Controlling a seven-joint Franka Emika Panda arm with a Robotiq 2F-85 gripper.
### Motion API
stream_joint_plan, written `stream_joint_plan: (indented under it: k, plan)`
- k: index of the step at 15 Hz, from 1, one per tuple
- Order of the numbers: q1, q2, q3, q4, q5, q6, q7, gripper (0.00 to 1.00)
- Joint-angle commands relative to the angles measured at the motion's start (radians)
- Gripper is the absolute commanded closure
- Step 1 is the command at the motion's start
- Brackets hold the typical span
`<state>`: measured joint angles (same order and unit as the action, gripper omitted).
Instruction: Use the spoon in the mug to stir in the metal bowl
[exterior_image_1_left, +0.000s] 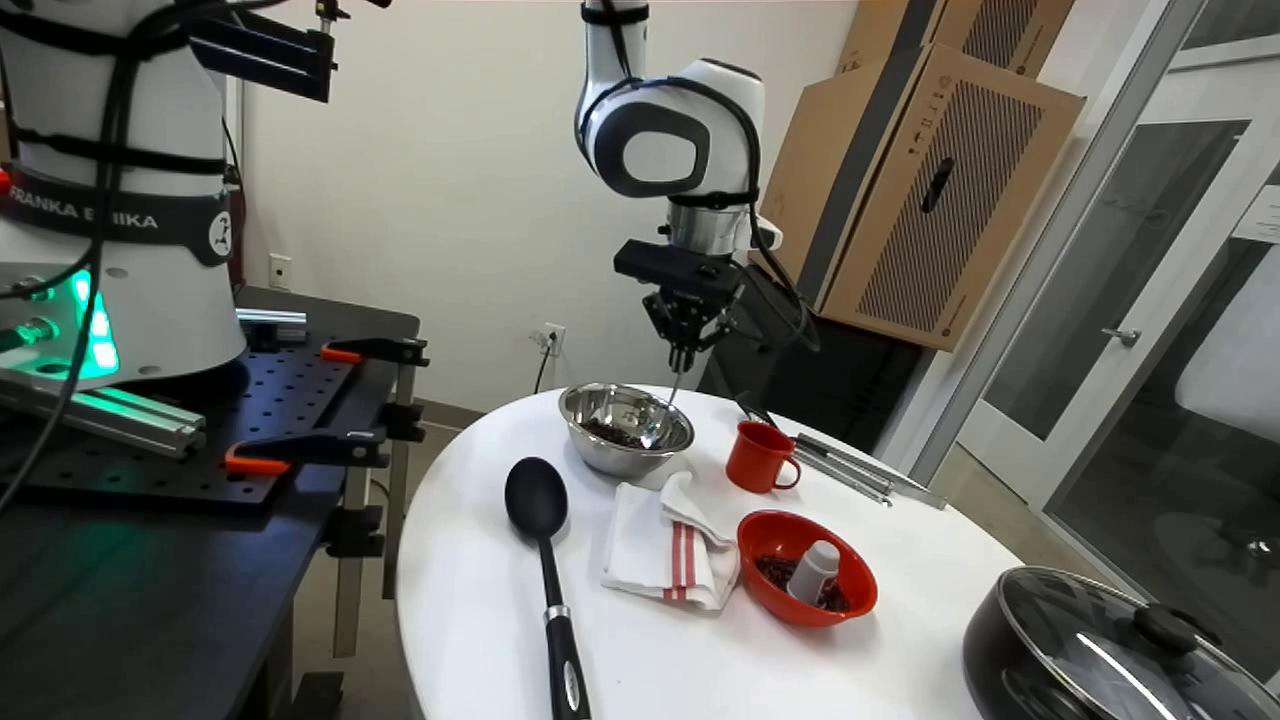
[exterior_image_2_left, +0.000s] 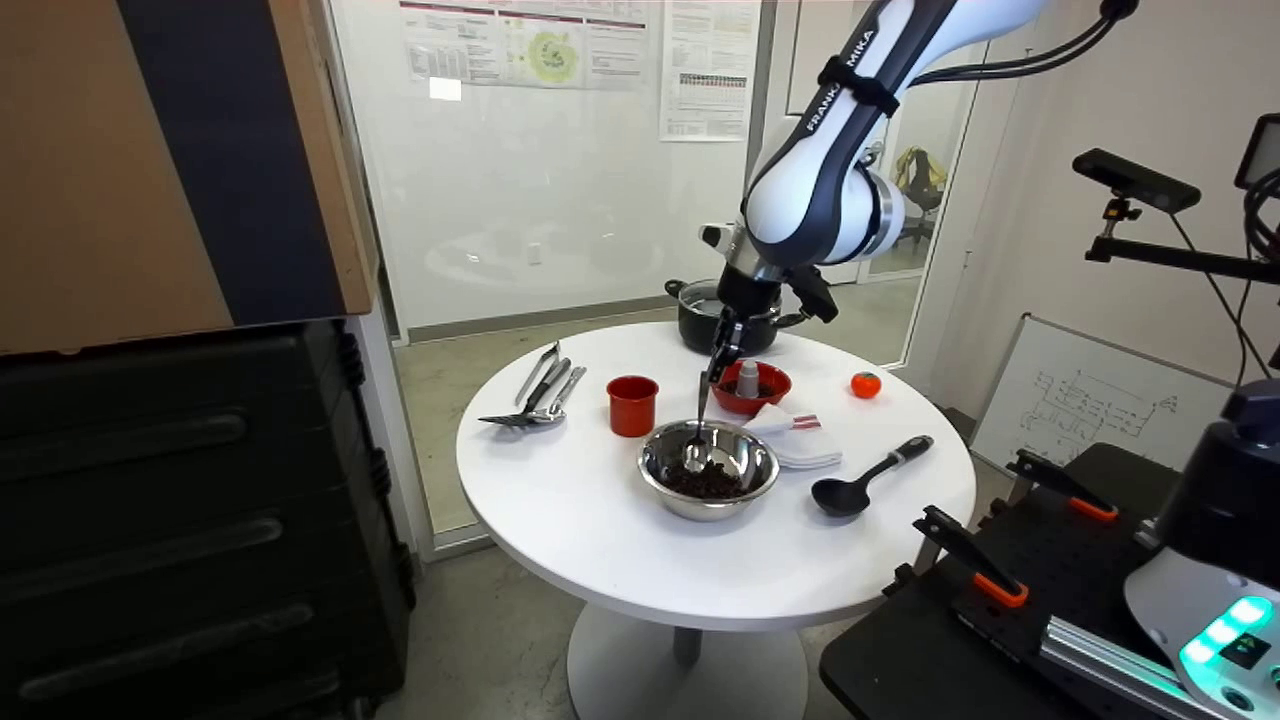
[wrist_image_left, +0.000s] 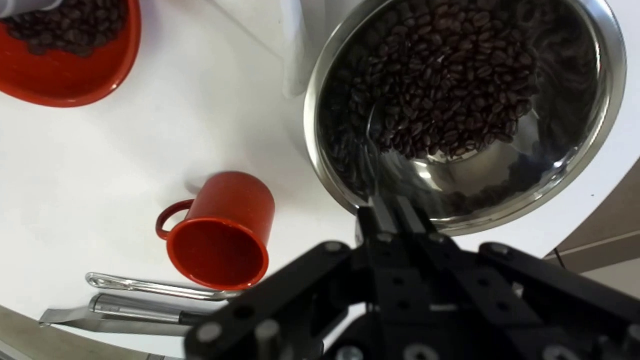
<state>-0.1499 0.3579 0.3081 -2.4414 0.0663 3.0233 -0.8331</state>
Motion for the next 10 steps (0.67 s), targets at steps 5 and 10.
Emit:
stream_joint_plan:
  k: [5,10]
  plan:
    - [-0.056,0.017,0.09,-0.024,-0.016,0.005,0.017,0.99]
    - [-0.091,0.0,0.131,-0.044,-0.021,-0.013,0.007,0.99]
